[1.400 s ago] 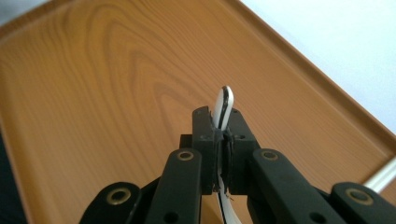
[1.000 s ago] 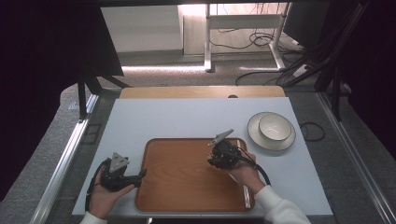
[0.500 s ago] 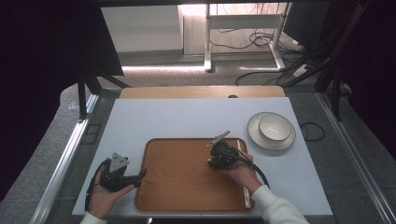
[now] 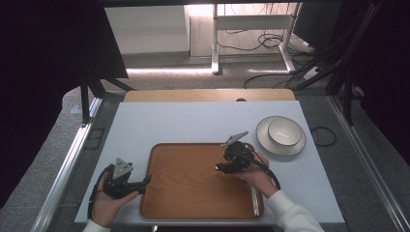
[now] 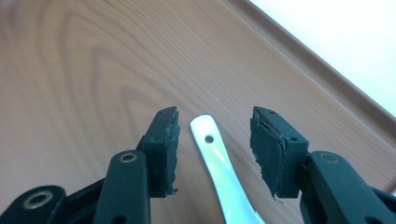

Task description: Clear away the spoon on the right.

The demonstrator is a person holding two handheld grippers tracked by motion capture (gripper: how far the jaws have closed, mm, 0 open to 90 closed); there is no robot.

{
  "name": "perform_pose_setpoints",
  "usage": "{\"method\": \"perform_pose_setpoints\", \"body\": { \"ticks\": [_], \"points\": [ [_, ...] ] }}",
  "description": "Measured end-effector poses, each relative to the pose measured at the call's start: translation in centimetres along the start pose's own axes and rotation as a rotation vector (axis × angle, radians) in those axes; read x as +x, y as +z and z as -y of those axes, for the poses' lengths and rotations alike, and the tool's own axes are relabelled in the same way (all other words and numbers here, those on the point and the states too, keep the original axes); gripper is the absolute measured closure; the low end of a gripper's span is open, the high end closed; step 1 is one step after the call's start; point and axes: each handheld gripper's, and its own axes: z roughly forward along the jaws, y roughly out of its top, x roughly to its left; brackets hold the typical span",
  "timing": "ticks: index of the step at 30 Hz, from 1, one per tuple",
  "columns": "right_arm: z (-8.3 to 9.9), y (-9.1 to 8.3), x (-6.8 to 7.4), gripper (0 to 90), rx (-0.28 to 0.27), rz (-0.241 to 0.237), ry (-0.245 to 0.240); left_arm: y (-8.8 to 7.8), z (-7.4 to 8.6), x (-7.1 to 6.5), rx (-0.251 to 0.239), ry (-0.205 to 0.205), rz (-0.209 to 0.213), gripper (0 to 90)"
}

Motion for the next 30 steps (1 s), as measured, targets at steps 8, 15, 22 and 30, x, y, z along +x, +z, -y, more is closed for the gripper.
{"method": "perform_pose_setpoints", "body": {
  "ticks": [8,15,22,30],
  "points": [
    [0.9,-0.8,0.7,84.2,0.066,-0.140,-0.072,0.0,0.0,-0.1,0.002,0.005,0.001,17.8],
    [0.8,0.8,1.1,89.8,0.126,-0.123,-0.110,0.0,0.0,-0.1,0.001,0.004,0.001,17.8],
    [0.6,1.6,-0.3,89.8,0.101,-0.070,-0.058,0.1,0.0,-0.2,0.003,0.004,0.001,17.8],
    [0.6,2.0,-1.9,89.8,0.089,-0.013,0.000,0.1,0.0,-0.1,0.005,0.006,0.001,17.8]
  ]
}}
